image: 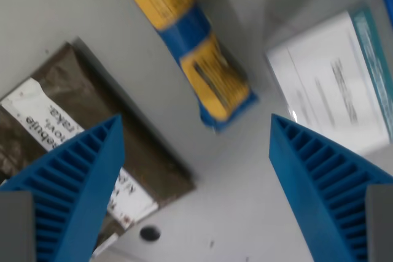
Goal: Move above the blue bag
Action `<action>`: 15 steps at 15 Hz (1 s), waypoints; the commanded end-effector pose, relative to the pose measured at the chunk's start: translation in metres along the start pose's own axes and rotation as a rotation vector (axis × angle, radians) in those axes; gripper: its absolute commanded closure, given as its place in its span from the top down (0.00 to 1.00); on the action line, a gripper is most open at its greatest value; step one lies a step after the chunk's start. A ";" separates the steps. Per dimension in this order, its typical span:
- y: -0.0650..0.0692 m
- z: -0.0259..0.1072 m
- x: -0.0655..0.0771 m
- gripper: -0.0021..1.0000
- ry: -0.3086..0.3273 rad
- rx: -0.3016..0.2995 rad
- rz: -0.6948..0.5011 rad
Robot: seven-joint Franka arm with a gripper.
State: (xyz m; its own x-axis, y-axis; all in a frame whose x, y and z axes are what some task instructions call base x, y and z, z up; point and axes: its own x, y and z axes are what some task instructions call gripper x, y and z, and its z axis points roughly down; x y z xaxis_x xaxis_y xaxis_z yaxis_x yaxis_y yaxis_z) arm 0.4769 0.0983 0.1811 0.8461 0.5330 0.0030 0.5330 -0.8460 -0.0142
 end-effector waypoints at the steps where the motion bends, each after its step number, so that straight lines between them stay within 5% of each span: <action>1: -0.001 0.008 0.016 1.00 0.025 0.082 -0.379; 15: -0.003 0.032 0.045 1.00 0.024 0.068 -0.340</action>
State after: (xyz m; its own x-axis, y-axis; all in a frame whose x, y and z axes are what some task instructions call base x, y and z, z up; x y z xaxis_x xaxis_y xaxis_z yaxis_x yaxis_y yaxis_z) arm 0.5069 0.1235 0.1497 0.6723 0.7401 0.0138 0.7402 -0.6719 -0.0268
